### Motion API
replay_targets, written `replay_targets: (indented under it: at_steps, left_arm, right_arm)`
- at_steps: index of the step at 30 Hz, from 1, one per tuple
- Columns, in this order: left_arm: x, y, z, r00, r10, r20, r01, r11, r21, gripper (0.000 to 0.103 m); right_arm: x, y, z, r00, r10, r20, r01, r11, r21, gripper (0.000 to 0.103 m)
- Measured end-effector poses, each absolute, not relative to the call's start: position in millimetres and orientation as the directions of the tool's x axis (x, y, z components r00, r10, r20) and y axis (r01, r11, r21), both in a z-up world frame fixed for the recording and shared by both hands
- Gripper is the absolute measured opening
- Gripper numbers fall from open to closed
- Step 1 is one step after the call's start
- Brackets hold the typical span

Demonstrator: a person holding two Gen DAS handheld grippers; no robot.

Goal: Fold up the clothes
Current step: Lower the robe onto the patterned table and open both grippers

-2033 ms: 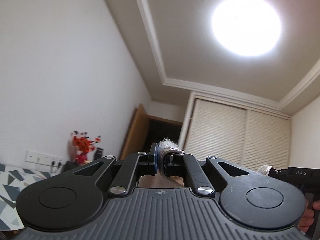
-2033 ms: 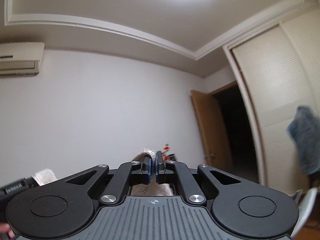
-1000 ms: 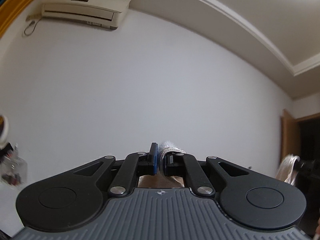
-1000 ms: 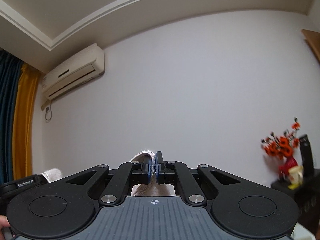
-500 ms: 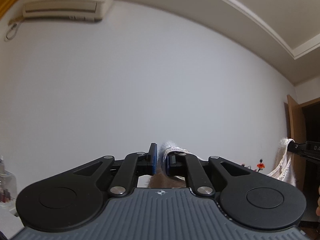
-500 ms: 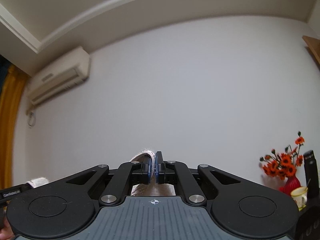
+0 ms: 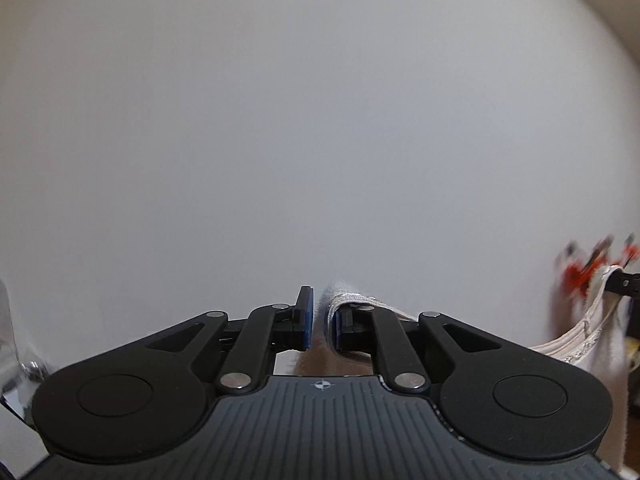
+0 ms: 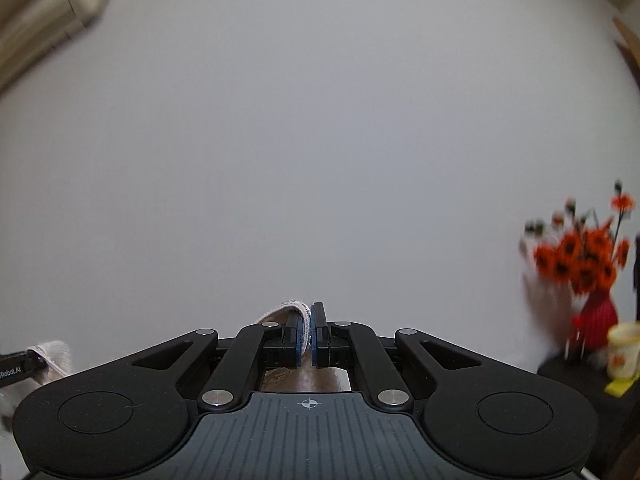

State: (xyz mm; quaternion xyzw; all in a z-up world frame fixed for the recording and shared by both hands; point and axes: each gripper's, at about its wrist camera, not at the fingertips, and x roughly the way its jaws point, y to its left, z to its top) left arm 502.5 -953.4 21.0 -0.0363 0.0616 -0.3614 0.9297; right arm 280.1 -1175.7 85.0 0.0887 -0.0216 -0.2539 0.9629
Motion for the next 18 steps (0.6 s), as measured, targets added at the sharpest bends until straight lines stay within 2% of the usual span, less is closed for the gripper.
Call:
replay_targets:
  at_steps: [9, 14, 18]
  left_arm:
    - [587.3, -1037.4, -134.4, 0.652, -0.595, -0.470, 0.612, 0.779, -0.137, 0.012]
    - [592.5, -1066.0, -194.0, 0.586, -0.537, -0.607, 0.609, 0.786, -0.106, 0.012]
    - [608.7, -1080.5, -214.4, 0.520, -0.493, -0.697, 0.602, 0.791, -0.110, 0.013]
  right_arm:
    - [407.4, -1238.2, -82.8, 0.751, -0.583, -0.312, 0.615, 0.789, 0.006, 0.003]
    - [433.7, -1251.3, -144.7, 0.692, -0.566, -0.449, 0.642, 0.767, 0.022, 0.003]
    - [453.7, -1265.2, -179.9, 0.650, -0.530, -0.545, 0.637, 0.771, 0.011, 0.003]
